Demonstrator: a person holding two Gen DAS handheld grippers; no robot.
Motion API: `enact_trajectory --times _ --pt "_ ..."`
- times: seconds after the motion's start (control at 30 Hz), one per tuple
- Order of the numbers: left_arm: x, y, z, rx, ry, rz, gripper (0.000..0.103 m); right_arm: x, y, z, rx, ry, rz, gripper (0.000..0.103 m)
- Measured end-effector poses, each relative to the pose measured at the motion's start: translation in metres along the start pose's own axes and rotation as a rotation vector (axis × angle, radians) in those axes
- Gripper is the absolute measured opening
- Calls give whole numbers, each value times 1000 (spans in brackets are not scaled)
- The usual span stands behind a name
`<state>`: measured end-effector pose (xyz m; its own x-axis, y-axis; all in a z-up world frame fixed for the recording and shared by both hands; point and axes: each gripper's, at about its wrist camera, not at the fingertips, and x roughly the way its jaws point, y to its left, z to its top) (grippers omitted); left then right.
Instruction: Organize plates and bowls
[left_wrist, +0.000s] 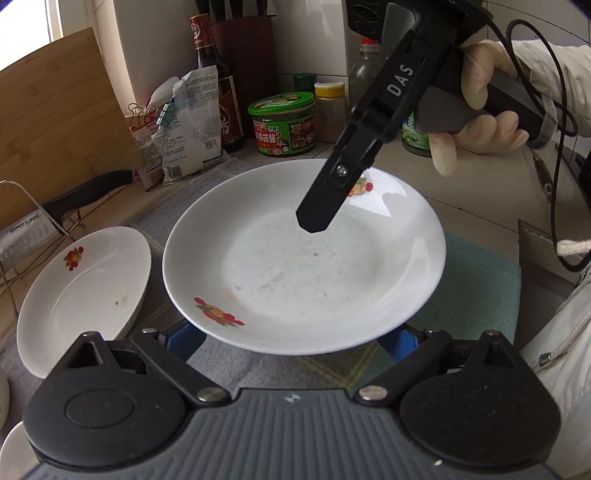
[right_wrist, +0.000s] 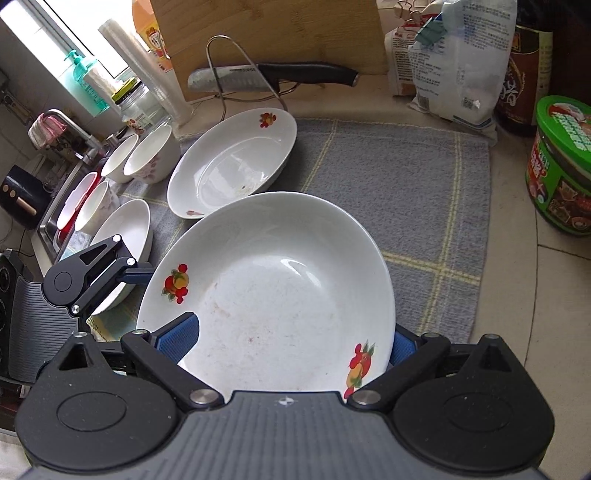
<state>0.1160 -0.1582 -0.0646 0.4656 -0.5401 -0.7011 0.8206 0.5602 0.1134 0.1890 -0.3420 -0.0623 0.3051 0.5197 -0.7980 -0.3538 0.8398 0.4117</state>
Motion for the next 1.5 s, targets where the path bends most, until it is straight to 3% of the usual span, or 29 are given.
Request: enact_trajectory --times 0.4,0.83,1.23,1.5 --pt "45 25 22 19 -6 -17 97 3 -44 21 36 -33 -34 103" --pt "67 35 21 -17 8 -12 97 16 -63 28 65 -42 -64 103" --pt "59 28 21 1 19 29 98 20 -61 23 76 -41 -114 103" --pt "15 18 12 -97 -25 104 99 -8 -37 16 31 -170 -243 103"
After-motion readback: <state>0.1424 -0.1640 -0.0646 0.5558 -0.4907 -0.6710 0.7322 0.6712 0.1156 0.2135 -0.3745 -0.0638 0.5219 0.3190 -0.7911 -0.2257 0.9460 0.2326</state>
